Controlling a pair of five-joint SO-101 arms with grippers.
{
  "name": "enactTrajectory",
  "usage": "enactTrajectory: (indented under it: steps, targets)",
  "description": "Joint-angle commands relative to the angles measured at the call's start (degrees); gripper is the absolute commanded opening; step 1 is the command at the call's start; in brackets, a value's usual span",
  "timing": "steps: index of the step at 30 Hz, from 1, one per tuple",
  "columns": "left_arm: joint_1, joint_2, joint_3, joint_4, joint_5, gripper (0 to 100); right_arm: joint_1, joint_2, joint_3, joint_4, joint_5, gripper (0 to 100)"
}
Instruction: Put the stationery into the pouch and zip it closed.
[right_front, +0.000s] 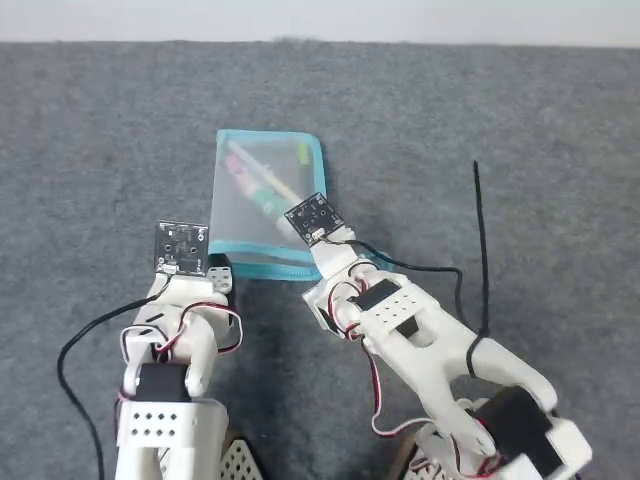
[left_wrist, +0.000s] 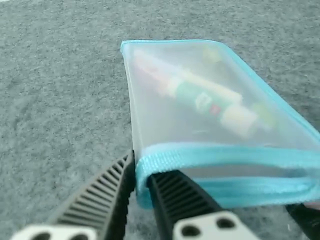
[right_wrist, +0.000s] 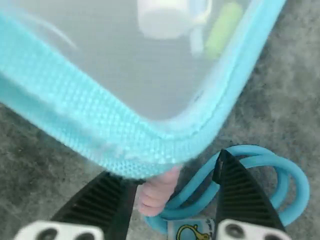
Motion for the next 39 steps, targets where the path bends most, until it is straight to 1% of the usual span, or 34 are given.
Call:
enactTrajectory:
  steps: [1, 4, 5, 6, 9, 10, 12, 15, 17, 20, 25, 30, 34, 36, 39]
  targets:
    - [-0.26, -0.88, -1.45, -1.93, 0.88, 1, 0.75, -1.1, -1.23, -0.84, -0.7, 17.1]
    - [-0.26, -0.88, -1.45, -2.02, 0.88, 1, 0.84, -3.91, -0.97, 0.66, -0.18, 0.8]
    - [-0.26, -0.88, -1.45, -2.02, 0.88, 1, 1.01, -5.32, -1.23, 2.95, 0.18, 0.2]
    - [-0.26, -0.88, -1.45, -2.02, 0.79, 1, 1.54, -6.99, -1.49, 6.02, 1.76, 2.8]
    - [-0.26, -0.88, -1.36, -2.02, 0.79, 1, 2.95, -13.41, -5.36, 18.95, 10.9, 0.3]
    - [-0.26, -0.88, -1.36, -2.02, 0.79, 1, 3.12, -15.87, -6.68, 22.9, 12.66, 1.0]
    - [-0.18, -0.88, -1.27, -2.02, 0.79, 1, 3.03, -21.58, -8.79, 28.62, 13.54, 0.6]
    - [-0.26, -0.88, -1.54, -1.67, 0.79, 1, 1.45, -30.02, -11.34, 33.98, 13.71, 0.6]
    - [-0.26, -0.88, -1.98, -1.58, 0.88, 1, -0.84, -33.98, -12.04, 35.74, 15.03, 0.6]
    - [-0.09, -0.53, -3.12, -0.62, 0.88, 1, -5.41, -35.74, -14.95, 39.08, 17.67, 0.6]
    - [4.04, -0.53, -2.86, -0.53, 0.88, 1, -11.74, -34.42, -24.97, 43.91, 18.11, 0.6]
    - [4.31, -0.44, -2.77, -0.62, 0.79, 1, -16.84, -31.52, -29.98, 44.18, 20.31, 0.6]
    - [4.48, -0.44, -2.33, -0.79, 0.79, 1, -22.99, -31.43, -33.32, 45.32, 20.66, 0.6]
    - [4.48, -0.44, -2.33, -0.79, 0.79, 1, -25.36, -31.34, -33.58, 46.02, 22.07, 0.6]
    - [4.22, -0.44, -2.33, -0.79, 0.79, 1, -26.33, -31.43, -33.85, 47.34, 22.86, 0.6]
